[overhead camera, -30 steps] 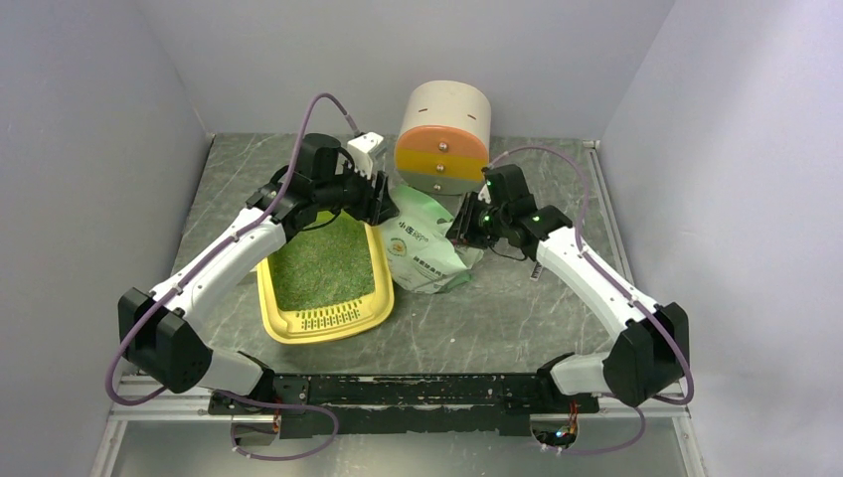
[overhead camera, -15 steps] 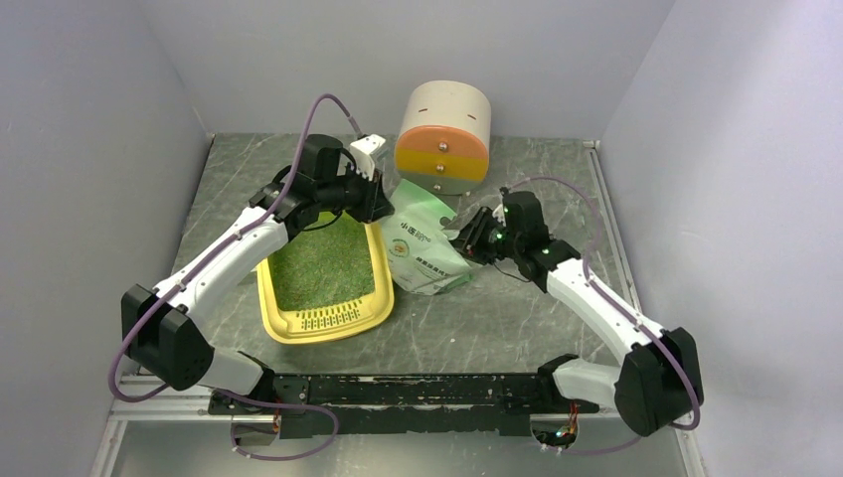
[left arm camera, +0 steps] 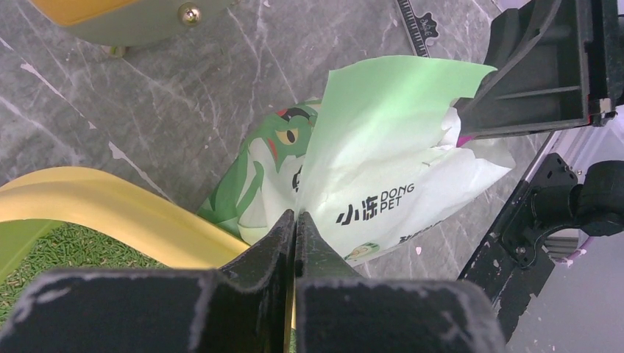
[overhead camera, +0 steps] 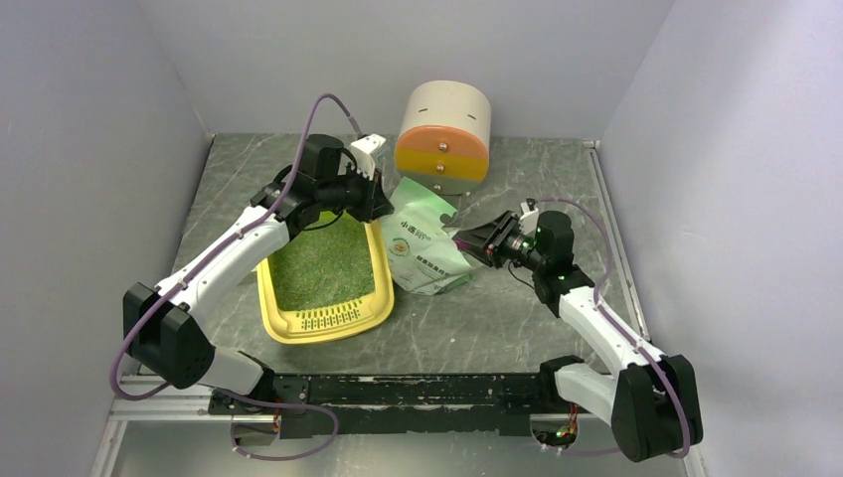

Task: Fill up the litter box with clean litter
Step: 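Scoop the cat litter from the cat litter bag.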

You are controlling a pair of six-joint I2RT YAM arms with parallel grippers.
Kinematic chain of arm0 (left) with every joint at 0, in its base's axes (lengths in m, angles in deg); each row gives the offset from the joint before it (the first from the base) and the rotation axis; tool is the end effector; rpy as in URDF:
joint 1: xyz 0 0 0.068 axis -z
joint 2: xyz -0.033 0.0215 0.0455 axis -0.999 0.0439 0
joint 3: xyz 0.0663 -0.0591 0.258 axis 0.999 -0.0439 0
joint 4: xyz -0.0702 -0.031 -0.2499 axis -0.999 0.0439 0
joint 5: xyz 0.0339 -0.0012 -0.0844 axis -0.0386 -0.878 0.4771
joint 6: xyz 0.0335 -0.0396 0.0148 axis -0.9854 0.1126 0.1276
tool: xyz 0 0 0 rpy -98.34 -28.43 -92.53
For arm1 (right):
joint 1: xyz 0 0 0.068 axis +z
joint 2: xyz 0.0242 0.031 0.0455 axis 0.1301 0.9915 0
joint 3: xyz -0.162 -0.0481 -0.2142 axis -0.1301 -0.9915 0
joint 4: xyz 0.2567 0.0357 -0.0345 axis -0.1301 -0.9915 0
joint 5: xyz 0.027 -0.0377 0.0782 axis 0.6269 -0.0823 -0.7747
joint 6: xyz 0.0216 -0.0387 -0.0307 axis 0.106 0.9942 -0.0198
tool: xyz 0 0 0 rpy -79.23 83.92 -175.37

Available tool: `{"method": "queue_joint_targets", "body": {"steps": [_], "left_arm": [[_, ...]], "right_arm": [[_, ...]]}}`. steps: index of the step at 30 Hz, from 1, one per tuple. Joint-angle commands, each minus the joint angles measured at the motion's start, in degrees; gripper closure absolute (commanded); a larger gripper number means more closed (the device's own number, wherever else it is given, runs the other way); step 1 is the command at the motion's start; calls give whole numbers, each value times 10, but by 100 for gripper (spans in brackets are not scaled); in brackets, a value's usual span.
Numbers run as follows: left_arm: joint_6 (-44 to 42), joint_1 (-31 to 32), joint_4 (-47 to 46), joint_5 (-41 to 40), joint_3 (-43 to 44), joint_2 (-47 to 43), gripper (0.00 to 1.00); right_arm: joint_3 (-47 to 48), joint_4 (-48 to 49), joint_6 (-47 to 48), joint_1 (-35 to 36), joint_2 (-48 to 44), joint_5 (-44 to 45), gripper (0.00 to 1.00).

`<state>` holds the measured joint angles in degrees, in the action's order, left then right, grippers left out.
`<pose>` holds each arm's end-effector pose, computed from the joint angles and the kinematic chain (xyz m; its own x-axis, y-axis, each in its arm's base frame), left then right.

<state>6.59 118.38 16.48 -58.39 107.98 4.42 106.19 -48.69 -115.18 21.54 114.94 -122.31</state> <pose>0.2724 -0.1795 0.3449 -0.5308 0.1961 -0.8245 0.7052 0.6417 -0.3015 0.2191 0.0755 0.2394 -0.7783 0.6071 -0.1602 0.0394 0.3018 0.9525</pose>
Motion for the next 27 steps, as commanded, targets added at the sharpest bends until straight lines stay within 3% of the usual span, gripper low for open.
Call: {"method": "queue_joint_targets", "body": {"steps": [1, 6, 17, 27], "left_arm": [[13, -1, -14, 15, 3, 5, 95], [15, -1, -16, 15, 4, 6, 95], [28, -4, -29, -2, -7, -1, 95], [68, -30, -55, -11, -23, -9, 95]], "right_arm": [[-9, 72, -42, -27, -27, -52, 100], [-54, 109, -82, -79, -57, -95, 100], [-78, 7, -45, -226, -140, -198, 100], [-94, -44, -11, -300, -183, -266, 100]]}}
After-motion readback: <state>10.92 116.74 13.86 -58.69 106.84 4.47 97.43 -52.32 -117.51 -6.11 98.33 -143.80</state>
